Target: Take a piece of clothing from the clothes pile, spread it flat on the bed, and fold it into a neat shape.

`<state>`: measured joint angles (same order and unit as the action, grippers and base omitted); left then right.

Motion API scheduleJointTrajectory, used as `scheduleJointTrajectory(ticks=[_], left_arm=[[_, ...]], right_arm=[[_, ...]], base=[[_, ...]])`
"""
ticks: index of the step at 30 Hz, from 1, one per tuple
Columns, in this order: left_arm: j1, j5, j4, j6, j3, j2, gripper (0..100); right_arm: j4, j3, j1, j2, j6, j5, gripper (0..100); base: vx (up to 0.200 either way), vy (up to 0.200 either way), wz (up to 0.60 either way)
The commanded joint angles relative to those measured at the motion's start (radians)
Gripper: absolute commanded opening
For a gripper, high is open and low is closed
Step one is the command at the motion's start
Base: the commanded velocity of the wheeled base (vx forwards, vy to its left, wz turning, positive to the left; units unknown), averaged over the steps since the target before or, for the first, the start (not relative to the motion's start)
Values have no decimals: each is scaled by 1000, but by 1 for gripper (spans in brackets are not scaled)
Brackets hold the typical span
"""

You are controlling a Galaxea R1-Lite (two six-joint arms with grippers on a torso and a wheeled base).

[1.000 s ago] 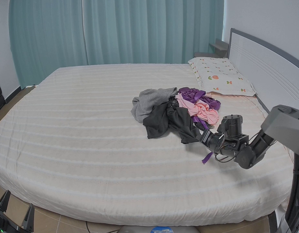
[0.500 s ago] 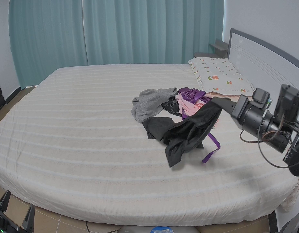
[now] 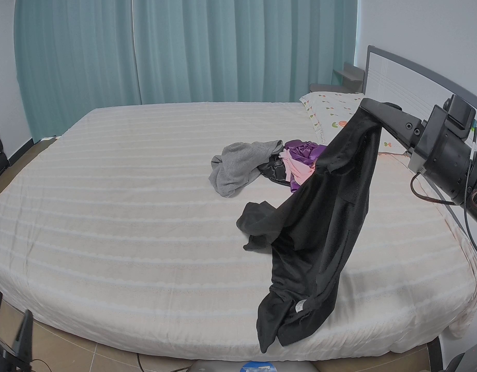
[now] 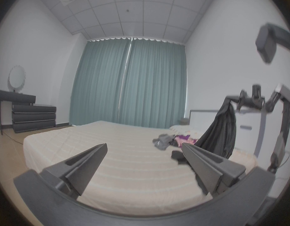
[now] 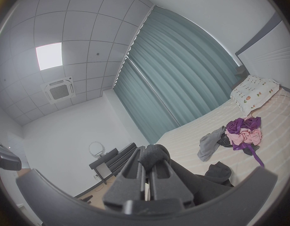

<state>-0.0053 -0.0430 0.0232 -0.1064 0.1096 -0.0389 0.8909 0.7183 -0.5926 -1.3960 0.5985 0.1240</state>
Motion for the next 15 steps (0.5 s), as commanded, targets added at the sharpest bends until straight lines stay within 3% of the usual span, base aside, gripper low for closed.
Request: scheduleJointTrajectory(ticks=[1, 5, 10, 13, 15], left_arm=[[-24, -80, 18, -131, 233, -279, 100], [-64, -138, 26, -92, 150, -378, 100], [-90, -144, 30, -59, 127, -559, 100], [-133, -152, 67, -59, 124, -720, 100], [-203, -150, 129, -64, 125, -869, 100]], right_arm=[[0, -8, -4, 9, -5, 2, 0], [0, -11, -3, 0, -5, 3, 0], [-1, -10, -4, 0, -5, 3, 0], [-1, -8, -4, -3, -5, 5, 0], [-1, -7, -4, -8, -5, 3, 0]], base=[[0, 0, 0], [0, 0, 0], [0, 0, 0], [0, 0, 0], [0, 0, 0]])
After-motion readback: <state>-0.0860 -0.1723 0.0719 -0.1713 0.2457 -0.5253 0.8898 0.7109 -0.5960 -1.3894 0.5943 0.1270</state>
